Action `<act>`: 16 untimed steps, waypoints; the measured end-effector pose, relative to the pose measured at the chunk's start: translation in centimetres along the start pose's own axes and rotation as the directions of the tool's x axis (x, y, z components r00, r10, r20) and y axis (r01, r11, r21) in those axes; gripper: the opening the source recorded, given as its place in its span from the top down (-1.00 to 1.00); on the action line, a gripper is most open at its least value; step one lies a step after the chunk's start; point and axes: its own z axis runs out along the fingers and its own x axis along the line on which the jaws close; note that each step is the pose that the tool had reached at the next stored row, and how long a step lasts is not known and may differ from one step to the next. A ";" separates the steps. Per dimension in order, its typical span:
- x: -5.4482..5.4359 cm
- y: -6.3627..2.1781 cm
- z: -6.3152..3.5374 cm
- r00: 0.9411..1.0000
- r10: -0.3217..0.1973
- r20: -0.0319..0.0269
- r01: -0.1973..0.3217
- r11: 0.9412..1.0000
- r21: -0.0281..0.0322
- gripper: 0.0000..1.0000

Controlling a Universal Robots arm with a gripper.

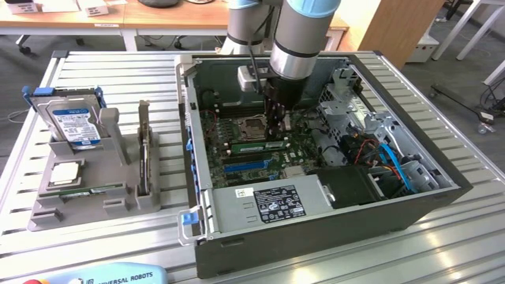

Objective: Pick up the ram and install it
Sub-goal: 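Press down the ram until it locks into place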

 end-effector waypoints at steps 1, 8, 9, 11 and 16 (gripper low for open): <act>0.0 0.25 0.01 1.000 0.000 0.000 0.000 1.000 0.000 0.80; -0.1 2.15 0.09 1.000 0.000 0.000 0.000 1.000 0.000 0.80; -0.1 2.42 0.10 1.000 0.000 0.000 0.000 1.000 0.000 0.80; -0.1 2.95 0.12 1.000 0.001 0.000 -0.001 1.000 0.000 0.80; -0.2 4.19 0.16 1.000 0.001 0.000 -0.001 1.000 0.000 0.80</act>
